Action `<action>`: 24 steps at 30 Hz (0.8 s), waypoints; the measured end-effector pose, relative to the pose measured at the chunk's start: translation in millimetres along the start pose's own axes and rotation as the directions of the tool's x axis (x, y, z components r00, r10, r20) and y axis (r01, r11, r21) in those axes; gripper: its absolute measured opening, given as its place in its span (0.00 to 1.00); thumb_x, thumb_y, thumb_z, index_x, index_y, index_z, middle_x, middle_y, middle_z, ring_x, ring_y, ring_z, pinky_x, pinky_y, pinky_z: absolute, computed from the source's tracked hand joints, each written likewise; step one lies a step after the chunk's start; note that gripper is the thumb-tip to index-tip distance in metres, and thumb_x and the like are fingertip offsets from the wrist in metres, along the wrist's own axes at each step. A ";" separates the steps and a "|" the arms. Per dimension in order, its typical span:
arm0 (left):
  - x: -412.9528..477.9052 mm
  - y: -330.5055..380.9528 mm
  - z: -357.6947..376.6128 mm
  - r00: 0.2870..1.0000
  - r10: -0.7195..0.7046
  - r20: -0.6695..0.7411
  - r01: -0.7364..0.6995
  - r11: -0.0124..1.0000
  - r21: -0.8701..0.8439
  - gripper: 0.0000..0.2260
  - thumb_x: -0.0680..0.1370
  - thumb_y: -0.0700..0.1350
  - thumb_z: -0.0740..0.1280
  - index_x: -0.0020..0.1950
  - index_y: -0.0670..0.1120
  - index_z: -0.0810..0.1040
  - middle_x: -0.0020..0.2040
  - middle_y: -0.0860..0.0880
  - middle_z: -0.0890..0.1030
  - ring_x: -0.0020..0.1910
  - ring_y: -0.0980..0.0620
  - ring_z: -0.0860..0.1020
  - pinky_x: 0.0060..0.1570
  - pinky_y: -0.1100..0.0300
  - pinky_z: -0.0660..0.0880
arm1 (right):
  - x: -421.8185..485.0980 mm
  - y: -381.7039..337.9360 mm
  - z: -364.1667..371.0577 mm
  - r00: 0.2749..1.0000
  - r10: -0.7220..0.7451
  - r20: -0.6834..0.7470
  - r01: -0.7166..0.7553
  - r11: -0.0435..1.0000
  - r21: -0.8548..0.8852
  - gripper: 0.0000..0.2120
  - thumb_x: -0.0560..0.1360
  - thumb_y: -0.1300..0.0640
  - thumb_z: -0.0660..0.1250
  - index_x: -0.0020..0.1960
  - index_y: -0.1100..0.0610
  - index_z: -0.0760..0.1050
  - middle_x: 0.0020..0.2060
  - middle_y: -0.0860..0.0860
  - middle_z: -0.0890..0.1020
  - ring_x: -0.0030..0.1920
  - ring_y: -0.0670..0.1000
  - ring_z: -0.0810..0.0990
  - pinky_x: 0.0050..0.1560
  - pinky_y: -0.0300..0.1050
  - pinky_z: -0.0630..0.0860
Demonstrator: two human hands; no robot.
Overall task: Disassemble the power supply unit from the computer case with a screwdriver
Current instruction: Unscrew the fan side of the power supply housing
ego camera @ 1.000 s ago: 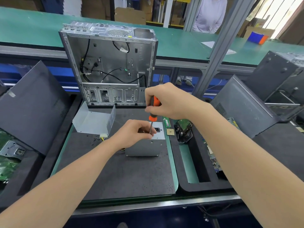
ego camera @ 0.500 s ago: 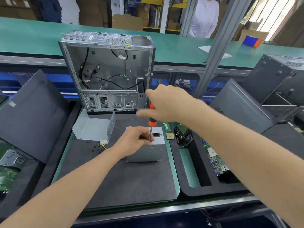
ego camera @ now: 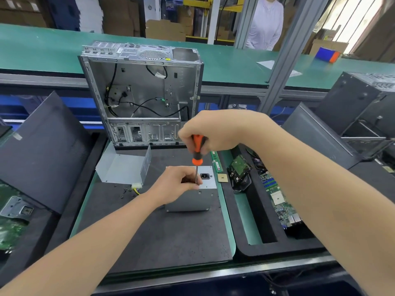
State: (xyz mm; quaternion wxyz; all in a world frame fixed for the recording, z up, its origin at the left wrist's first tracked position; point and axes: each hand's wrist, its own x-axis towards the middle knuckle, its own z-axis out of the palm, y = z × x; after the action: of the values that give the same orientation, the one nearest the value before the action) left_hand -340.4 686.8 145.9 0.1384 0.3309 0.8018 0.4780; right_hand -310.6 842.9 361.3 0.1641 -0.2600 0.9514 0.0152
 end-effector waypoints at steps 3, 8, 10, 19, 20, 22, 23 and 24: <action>0.9 -1.6 5.6 0.999 0.024 -0.031 -0.023 0.999 0.027 0.16 0.75 0.35 0.76 0.40 0.57 0.81 0.43 0.56 0.86 0.45 0.57 0.83 0.50 0.64 0.78 | -6.0 0.5 -4.9 1.000 -0.013 0.016 0.013 1.000 -0.008 0.12 0.73 0.66 0.73 0.46 0.49 0.80 0.46 0.43 0.82 0.47 0.46 0.80 0.47 0.51 0.79; 2.9 -5.2 11.3 0.997 0.040 -0.063 -0.036 0.997 0.063 0.14 0.74 0.34 0.75 0.41 0.53 0.82 0.40 0.59 0.84 0.42 0.59 0.81 0.46 0.70 0.74 | 0.1 -16.5 22.7 0.974 0.182 -0.133 -0.188 0.982 -0.033 0.10 0.76 0.52 0.70 0.40 0.49 0.71 0.38 0.46 0.75 0.41 0.54 0.78 0.36 0.51 0.76; 3.0 -5.6 11.8 0.997 0.044 -0.058 -0.040 0.996 0.076 0.14 0.75 0.34 0.75 0.41 0.54 0.81 0.40 0.60 0.83 0.42 0.58 0.81 0.46 0.69 0.74 | 10.6 -26.8 38.8 0.885 0.354 -0.301 -0.368 0.930 0.011 0.23 0.79 0.37 0.65 0.37 0.53 0.65 0.35 0.49 0.68 0.32 0.56 0.72 0.28 0.45 0.65; 3.9 -4.0 6.4 0.999 0.042 -0.008 -0.041 0.994 0.098 0.08 0.76 0.38 0.76 0.44 0.52 0.84 0.42 0.62 0.83 0.43 0.58 0.81 0.45 0.70 0.74 | 21.8 -13.7 48.4 0.827 0.401 -0.394 -0.415 0.908 0.054 0.08 0.83 0.57 0.62 0.46 0.57 0.69 0.36 0.52 0.71 0.35 0.57 0.74 0.31 0.45 0.66; 3.3 -3.6 5.9 0.999 0.048 -0.007 -0.047 0.994 0.095 0.07 0.76 0.38 0.76 0.45 0.51 0.84 0.42 0.60 0.83 0.43 0.57 0.81 0.45 0.68 0.74 | 17.2 -12.0 43.3 0.883 0.309 -0.353 -0.306 0.950 0.066 0.08 0.83 0.55 0.63 0.46 0.56 0.70 0.38 0.51 0.73 0.39 0.56 0.76 0.34 0.47 0.69; 2.5 -2.8 4.9 0.999 0.052 -0.011 -0.051 0.994 0.093 0.07 0.76 0.39 0.76 0.45 0.51 0.84 0.41 0.59 0.83 0.43 0.56 0.81 0.45 0.65 0.76 | 6.6 -5.7 30.8 0.963 0.112 -0.244 -0.097 0.993 0.074 0.05 0.81 0.54 0.67 0.48 0.53 0.73 0.44 0.48 0.76 0.47 0.51 0.76 0.45 0.47 0.74; 2.3 -2.8 4.9 0.998 0.055 -0.014 -0.053 0.994 0.095 0.07 0.76 0.39 0.76 0.45 0.51 0.84 0.41 0.59 0.83 0.43 0.55 0.80 0.45 0.64 0.76 | 2.3 -1.6 25.6 0.979 0.047 -0.200 -0.029 0.996 0.090 0.03 0.80 0.56 0.69 0.49 0.52 0.75 0.46 0.46 0.78 0.48 0.49 0.76 0.47 0.45 0.74; 2.4 -3.2 4.9 0.998 0.059 -0.016 -0.057 0.993 0.101 0.07 0.76 0.39 0.76 0.45 0.51 0.84 0.41 0.59 0.82 0.42 0.56 0.80 0.45 0.65 0.75 | -1.1 2.5 21.3 0.986 0.007 -0.166 0.012 0.994 0.110 0.05 0.78 0.59 0.70 0.49 0.51 0.75 0.46 0.44 0.79 0.48 0.47 0.77 0.47 0.43 0.74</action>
State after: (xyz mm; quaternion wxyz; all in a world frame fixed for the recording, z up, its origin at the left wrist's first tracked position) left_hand -340.8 690.7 140.9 0.0998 0.3561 0.8161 0.4441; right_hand -304.5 848.1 341.4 0.0983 -0.2520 0.9609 -0.0596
